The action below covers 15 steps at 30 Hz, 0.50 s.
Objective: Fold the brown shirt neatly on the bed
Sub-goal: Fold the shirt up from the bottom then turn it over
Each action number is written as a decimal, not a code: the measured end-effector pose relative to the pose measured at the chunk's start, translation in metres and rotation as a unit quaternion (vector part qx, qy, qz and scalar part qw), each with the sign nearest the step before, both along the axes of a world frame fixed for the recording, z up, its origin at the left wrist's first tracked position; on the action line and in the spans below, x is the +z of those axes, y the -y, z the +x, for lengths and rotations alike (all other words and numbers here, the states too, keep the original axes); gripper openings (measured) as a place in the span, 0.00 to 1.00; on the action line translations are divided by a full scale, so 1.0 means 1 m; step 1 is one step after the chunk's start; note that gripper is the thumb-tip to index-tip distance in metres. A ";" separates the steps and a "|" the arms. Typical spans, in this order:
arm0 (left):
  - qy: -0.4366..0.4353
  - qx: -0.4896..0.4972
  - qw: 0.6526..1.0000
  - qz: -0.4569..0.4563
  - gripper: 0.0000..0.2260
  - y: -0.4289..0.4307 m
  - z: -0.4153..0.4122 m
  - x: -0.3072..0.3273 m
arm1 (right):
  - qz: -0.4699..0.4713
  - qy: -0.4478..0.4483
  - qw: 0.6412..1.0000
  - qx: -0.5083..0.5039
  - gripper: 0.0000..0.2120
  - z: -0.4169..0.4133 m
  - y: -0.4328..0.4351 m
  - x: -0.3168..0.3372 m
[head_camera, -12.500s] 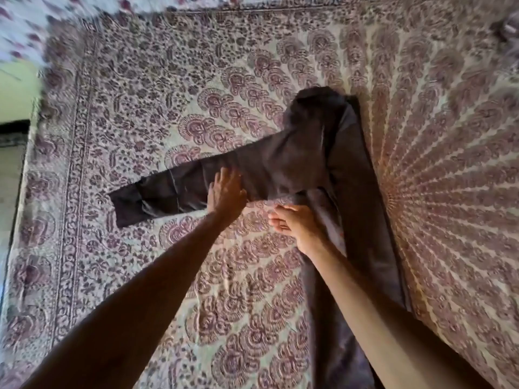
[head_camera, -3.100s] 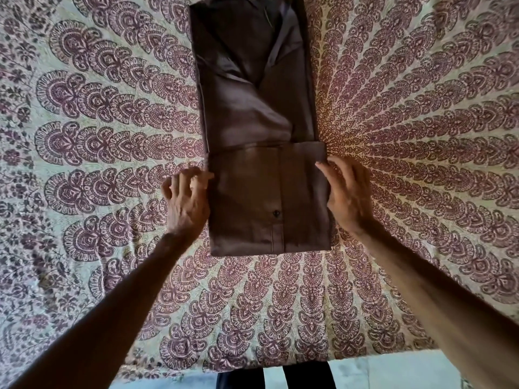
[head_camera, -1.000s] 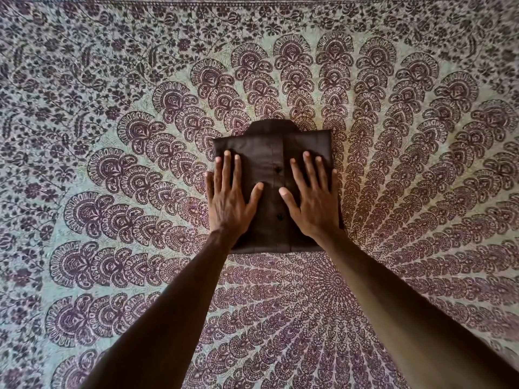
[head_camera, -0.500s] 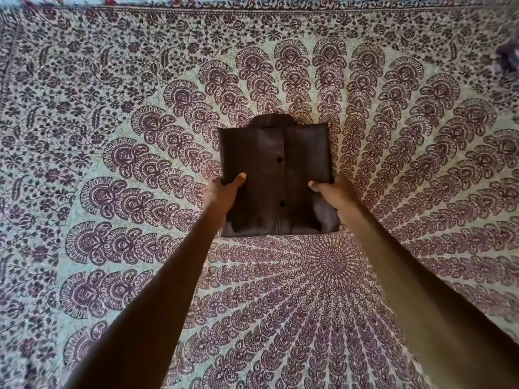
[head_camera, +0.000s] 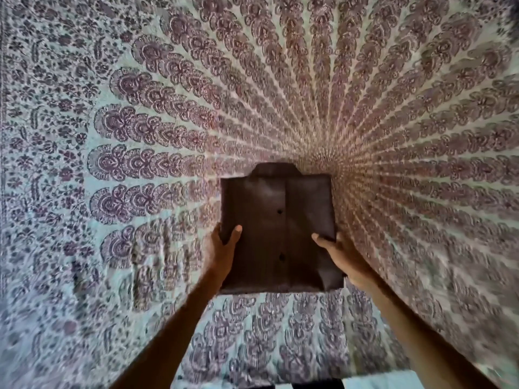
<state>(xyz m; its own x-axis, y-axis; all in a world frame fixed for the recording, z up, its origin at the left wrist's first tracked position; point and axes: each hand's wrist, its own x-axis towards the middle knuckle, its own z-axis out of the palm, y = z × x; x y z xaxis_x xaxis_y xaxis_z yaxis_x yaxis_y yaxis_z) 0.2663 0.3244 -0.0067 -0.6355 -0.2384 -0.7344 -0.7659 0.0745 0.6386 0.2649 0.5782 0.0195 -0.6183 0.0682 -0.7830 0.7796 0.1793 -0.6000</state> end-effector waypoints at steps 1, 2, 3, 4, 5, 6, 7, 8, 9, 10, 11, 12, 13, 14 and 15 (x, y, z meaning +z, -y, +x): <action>0.015 -0.010 1.000 -0.012 0.24 0.004 0.022 -0.005 | 0.005 0.002 1.000 0.001 0.10 0.019 0.001 -0.003; 0.017 -0.029 0.999 -0.033 0.29 0.007 0.040 -0.009 | 0.013 -0.006 1.000 0.002 0.09 0.034 0.002 -0.003; 0.017 -0.046 0.998 -0.049 0.32 0.012 0.056 -0.015 | 0.025 -0.012 1.000 0.008 0.07 0.046 0.002 -0.004; 0.016 -0.056 0.996 -0.062 0.33 0.016 0.067 -0.021 | 0.032 -0.021 0.999 0.013 0.06 0.055 0.002 -0.005; 0.023 -0.066 0.995 -0.067 0.33 0.020 0.075 -0.029 | 0.040 -0.031 0.998 0.024 0.06 0.060 0.003 -0.002; 0.029 -0.071 0.995 -0.069 0.33 0.023 0.081 -0.034 | 0.041 -0.048 0.998 0.032 0.07 0.066 0.003 0.002; 0.037 -0.073 0.994 -0.070 0.31 0.022 0.081 -0.029 | 0.044 -0.065 0.996 0.033 0.10 0.069 0.005 0.010; 0.040 -0.080 0.994 -0.069 0.28 0.021 0.079 -0.029 | 0.049 -0.083 0.995 0.031 0.14 0.069 0.006 0.018; 0.042 -0.100 0.993 -0.056 0.24 0.019 0.078 -0.025 | 0.064 -0.110 0.991 0.038 0.16 0.069 0.008 0.033; 0.042 -0.114 0.992 -0.025 0.18 0.014 0.073 -0.015 | 0.082 -0.145 0.985 0.050 0.13 0.067 0.010 0.048; 0.036 -0.128 0.991 0.008 0.10 0.010 0.070 -0.007 | 0.102 -0.184 0.975 0.073 0.10 0.064 0.014 0.065; 0.020 -0.132 0.990 0.047 0.05 0.005 0.068 0.002 | 0.117 -0.229 0.961 0.105 0.09 0.063 0.019 0.084; 0.007 -0.137 0.988 0.074 0.07 0.004 0.067 0.007 | 0.133 -0.269 0.944 0.140 0.11 0.061 0.026 0.100; 0.007 -0.134 0.987 0.093 0.09 0.005 0.063 0.014 | 0.150 -0.305 0.924 0.172 0.14 0.059 0.035 0.116; 0.019 -0.111 0.985 0.129 0.09 0.008 0.059 0.018 | 0.169 -0.336 0.905 0.199 0.17 0.058 0.046 0.127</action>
